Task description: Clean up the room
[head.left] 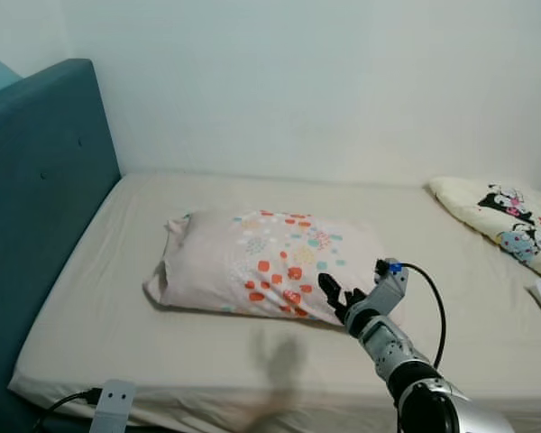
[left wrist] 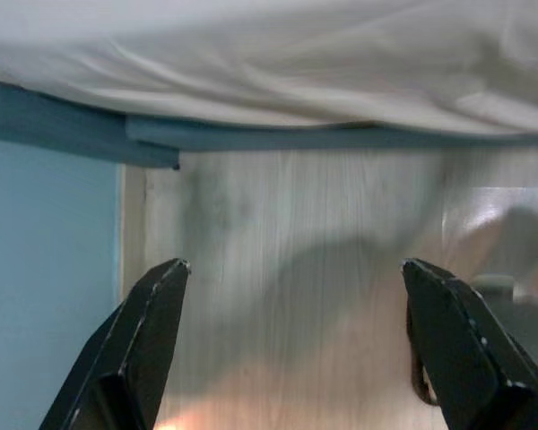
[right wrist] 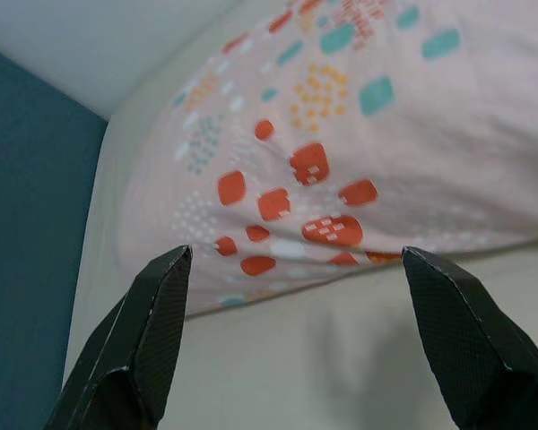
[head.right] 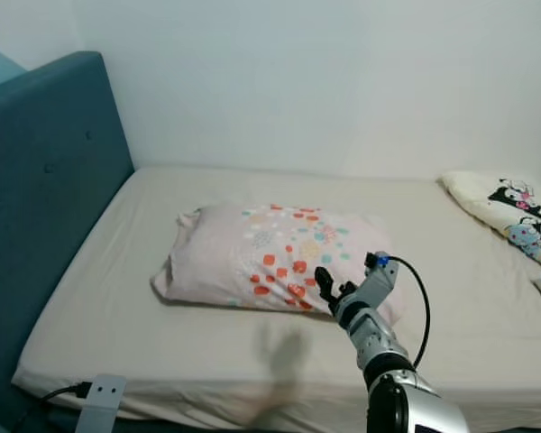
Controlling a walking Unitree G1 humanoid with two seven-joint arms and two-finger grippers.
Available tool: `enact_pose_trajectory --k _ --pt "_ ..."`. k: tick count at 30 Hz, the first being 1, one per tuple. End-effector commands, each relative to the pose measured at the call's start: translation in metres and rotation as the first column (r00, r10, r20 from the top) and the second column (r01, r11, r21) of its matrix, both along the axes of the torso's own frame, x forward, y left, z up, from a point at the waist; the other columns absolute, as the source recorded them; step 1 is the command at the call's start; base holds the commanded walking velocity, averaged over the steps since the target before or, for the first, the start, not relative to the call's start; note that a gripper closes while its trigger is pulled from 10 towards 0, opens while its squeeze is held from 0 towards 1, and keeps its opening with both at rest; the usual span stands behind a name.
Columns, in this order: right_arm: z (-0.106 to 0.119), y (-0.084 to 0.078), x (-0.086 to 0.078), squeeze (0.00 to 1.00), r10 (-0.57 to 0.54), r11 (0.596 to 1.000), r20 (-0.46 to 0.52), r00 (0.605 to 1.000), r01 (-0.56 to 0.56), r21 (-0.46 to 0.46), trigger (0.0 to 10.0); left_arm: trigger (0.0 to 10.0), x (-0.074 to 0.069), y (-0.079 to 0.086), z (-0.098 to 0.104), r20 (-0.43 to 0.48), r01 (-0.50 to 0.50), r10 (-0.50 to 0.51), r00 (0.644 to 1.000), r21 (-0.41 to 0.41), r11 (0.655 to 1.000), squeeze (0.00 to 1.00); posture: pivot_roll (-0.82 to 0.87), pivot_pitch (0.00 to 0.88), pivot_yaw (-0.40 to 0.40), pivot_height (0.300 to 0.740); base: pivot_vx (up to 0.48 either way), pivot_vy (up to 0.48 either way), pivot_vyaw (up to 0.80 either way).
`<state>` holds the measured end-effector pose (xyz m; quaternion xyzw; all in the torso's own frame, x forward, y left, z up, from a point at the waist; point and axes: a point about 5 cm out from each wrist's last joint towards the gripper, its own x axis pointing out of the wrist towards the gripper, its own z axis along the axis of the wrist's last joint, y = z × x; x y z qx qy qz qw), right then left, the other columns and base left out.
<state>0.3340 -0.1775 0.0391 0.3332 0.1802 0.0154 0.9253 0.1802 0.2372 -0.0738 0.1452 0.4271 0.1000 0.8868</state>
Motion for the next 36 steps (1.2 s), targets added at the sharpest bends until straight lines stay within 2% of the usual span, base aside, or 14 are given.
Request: enact_pose_trajectory --k 1,4,6,9,11,17,19,22,23,26,28,33,35,36 --pt "-0.005 0.0 -0.004 0.0 -0.01 1.0 -0.021 1.0 0.011 0.026 10.0 10.0 -0.008 0.005 -0.003 -0.036 0.007 -0.006 0.999 0.02 1.0 0.0 0.08 0.017 -0.072 0.635 0.0 0.0 0.0" --pt "-0.004 0.0 -0.003 0.0 -0.012 0.999 -0.018 1.0 0.012 0.031 10.0 10.0 -0.008 0.006 -0.003 -0.034 0.0 0.0 0.999 0.025 1.0 0.0 0.08 0.021 -0.071 0.63 0.0 0.0 0.0" --pt "-0.003 -0.001 -0.003 0.0 -0.013 0.999 -0.012 1.0 0.014 0.039 10.0 10.0 -0.005 0.009 0.0 -0.004 -0.048 0.048 0.999 0.007 0.999 0.0 0.08 0.025 -0.07 0.625 0.0 0.0 0.0" --pt "0.005 -0.004 0.003 0.0 -0.026 0.997 0.028 0.999 0.024 0.069 10.0 10.0 0.026 0.025 0.023 0.178 -0.209 0.218 0.959 -0.068 0.976 0.0 0.1 0.047 -0.074 0.61 0.0 0.0 0.0" --pt "0.017 -0.006 0.011 0.0 -0.034 0.995 0.078 0.996 0.026 0.101 10.0 10.0 0.045 0.038 0.041 0.284 -0.255 0.268 0.921 -0.082 0.964 0.0 0.1 0.066 -0.07 0.595 0.0 0.0 0.0" --pt "0.037 -0.006 0.023 0.0 -0.028 0.991 0.157 0.987 0.007 0.132 10.0 10.0 0.053 0.049 0.053 0.332 -0.257 0.255 0.908 -0.038 0.966 0.0 0.12 0.095 -0.061 0.575 0.0 0.0 0.0" --pt "0.05 -0.006 0.03 0.0 -0.025 0.99 0.202 0.979 -0.004 0.142 10.0 10.0 0.047 0.057 0.053 0.328 -0.263 0.251 0.911 -0.009 0.965 0.0 0.13 0.123 -0.052 0.565 0.0 0.0 0.0" --pt "0.054 -0.005 0.033 0.0 -0.024 0.989 0.216 0.976 -0.007 0.144 10.0 10.0 0.044 0.06 0.053 0.327 -0.266 0.252 0.911 0.0 0.964 0.0 0.13 0.135 -0.049 0.56 0.0 0.0 0.0" --pt "0.062 -0.007 0.037 0.0 -0.037 0.989 0.232 0.972 0.003 0.145 10.0 10.0 0.03 0.067 0.048 0.308 -0.257 0.235 0.922 0.033 0.966 0.0 0.16 0.19 -0.044 0.55 0.0 0.0 0.0" --pt "0.066 -0.009 0.039 0.0 -0.05 0.989 0.237 0.97 0.015 0.146 10.0 10.0 0.02 0.072 0.045 0.295 -0.254 0.228 0.928 0.051 0.966 0.0 0.18 0.208 -0.042 0.545 0.0 0.0 0.0" --pt "0.075 -0.015 0.043 0.0 -0.083 0.986 0.26 0.962 0.042 0.161 10.0 10.0 0.001 0.082 0.041 0.279 -0.25 0.219 0.935 0.083 0.965 0.0 0.21 0.266 -0.03 0.535 0.0 0.0 0.0" --pt "0.087 -0.024 0.048 0.0 -0.127 0.98 0.293 0.948 0.074 0.185 10.0 10.0 -0.013 0.09 0.04 0.269 -0.239 0.202 0.942 0.113 0.964 0.0 0.23 0.291 -0.023 0.525 0.0 0.0 0.0" --pt "0.101 -0.038 0.052 0.0 -0.209 0.965 0.307 0.928 0.145 0.22 10.0 10.0 -0.023 0.097 0.041 0.265 -0.209 0.166 0.95 0.144 0.967 0.0 0.24 0.326 -0.017 0.515 0.0 0.0 0.0" --pt "0.101 -0.038 0.052 0.0 -0.209 0.965 0.307 0.928 0.145 0.22 10.0 10.0 -0.023 0.097 0.041 0.265 -0.209 0.166 0.95 0.144 0.967 0.0 0.24 0.326 -0.017 0.515 0.0 0.0 0.0"
